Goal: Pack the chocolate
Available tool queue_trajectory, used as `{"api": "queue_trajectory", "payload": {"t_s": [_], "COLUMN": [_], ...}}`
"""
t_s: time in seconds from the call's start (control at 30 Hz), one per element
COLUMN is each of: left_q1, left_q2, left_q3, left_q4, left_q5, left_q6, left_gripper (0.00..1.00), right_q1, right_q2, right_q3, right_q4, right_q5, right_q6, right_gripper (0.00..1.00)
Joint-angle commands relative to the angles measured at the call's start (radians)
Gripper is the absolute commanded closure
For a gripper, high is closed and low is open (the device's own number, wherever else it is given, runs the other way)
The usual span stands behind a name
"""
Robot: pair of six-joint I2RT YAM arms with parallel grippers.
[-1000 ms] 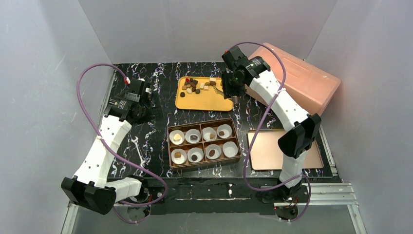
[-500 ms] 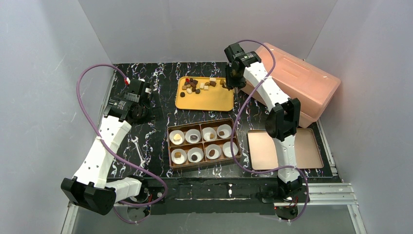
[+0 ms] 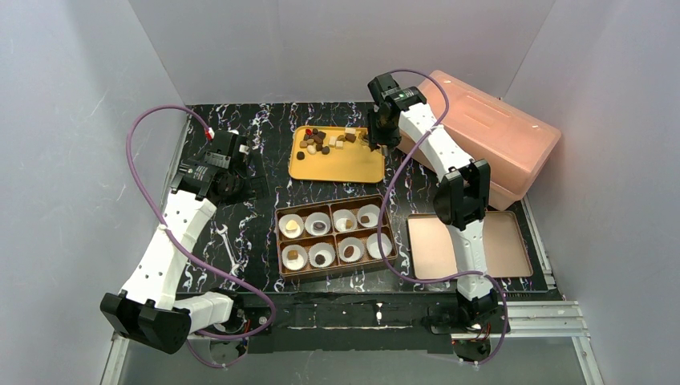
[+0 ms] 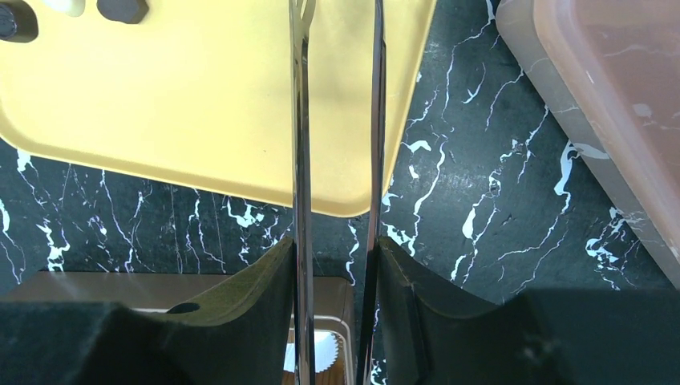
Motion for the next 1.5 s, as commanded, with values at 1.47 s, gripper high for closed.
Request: {"api": "queue_trajectory", "payload": {"t_s": [1.47], "left_q1": [0.007], "left_q2": [-0.017], "left_q3": [0.018], "left_q4": [-0.026], "left_q5": [0.001], "left_q6": [0.004], "left_gripper": [0.01], "right_q1": [-0.007], "right_q2": [-0.068], "right_q3": [-0.023], "right_q4": [-0.035], "right_q5": [-0.064], "right_q6": [0.032], "right_gripper": [0.59]}}
